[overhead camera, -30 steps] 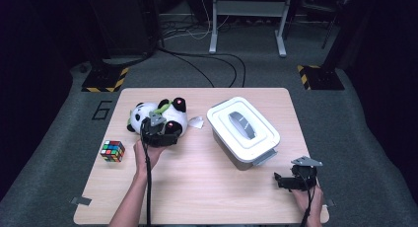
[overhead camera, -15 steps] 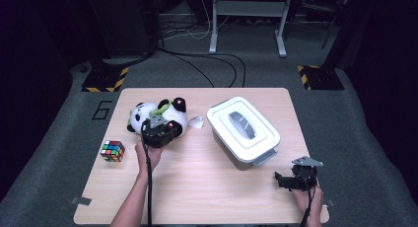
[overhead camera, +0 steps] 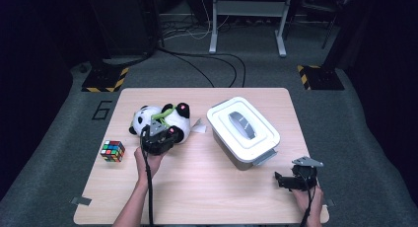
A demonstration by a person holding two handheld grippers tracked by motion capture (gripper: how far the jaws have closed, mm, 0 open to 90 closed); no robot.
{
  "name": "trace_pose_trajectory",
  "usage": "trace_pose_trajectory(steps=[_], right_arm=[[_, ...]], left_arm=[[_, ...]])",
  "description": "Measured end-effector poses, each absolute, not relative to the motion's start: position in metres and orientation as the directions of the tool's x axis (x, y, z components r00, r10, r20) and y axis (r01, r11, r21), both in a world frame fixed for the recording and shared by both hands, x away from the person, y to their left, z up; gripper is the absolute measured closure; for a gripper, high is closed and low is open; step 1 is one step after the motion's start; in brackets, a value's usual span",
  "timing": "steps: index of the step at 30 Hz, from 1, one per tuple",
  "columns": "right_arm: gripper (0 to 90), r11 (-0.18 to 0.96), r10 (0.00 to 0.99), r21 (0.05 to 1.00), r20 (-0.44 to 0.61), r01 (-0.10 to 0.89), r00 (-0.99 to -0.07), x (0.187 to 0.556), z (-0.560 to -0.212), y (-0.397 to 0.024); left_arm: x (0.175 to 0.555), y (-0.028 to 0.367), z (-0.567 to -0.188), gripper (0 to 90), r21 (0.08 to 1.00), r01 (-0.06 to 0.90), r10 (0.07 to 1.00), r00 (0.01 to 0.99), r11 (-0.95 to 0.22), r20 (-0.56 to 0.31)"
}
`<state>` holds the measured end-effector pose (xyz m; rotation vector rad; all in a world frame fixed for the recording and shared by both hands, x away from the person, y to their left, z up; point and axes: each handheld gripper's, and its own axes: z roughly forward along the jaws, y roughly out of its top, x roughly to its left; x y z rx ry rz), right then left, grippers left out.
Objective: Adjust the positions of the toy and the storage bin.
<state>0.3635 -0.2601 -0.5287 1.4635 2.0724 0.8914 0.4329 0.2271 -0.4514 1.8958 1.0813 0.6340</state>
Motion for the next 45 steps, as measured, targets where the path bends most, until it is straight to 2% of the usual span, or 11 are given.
trace_pose_trajectory(steps=[12,24,32,35,45], right_arm=[[2.6,0.228,0.942,0.724,0.006,0.651,-0.336,0.363,-0.529,-0.260],[3.0,0.232,0.942,0.725,-0.002,0.648,-0.334,0.363,-0.529,-0.260],[3.0,0.232,0.942,0.725,-0.002,0.648,-0.334,0.363,-0.529,-0.260],[3.0,0.232,0.942,0.725,-0.002,0.648,-0.335,0.363,-0.529,-0.260],[2.9,0.232,0.942,0.726,-0.002,0.648,-0.336,0.363,-0.529,-0.260]], left_arm=[[0.408,0.225,-0.454,65.1,0.852,0.436,0.860,0.510,-0.289,0.030],[0.381,0.225,-0.454,65.6,0.845,0.470,0.861,0.507,-0.255,-0.022],[0.372,0.223,-0.453,64.1,0.835,0.468,0.837,0.546,-0.289,-0.016],[0.374,0.228,-0.449,53.3,0.824,0.484,0.827,0.562,-0.295,-0.035],[0.371,0.247,-0.422,26.5,0.848,0.454,0.828,0.560,-0.274,-0.033]])
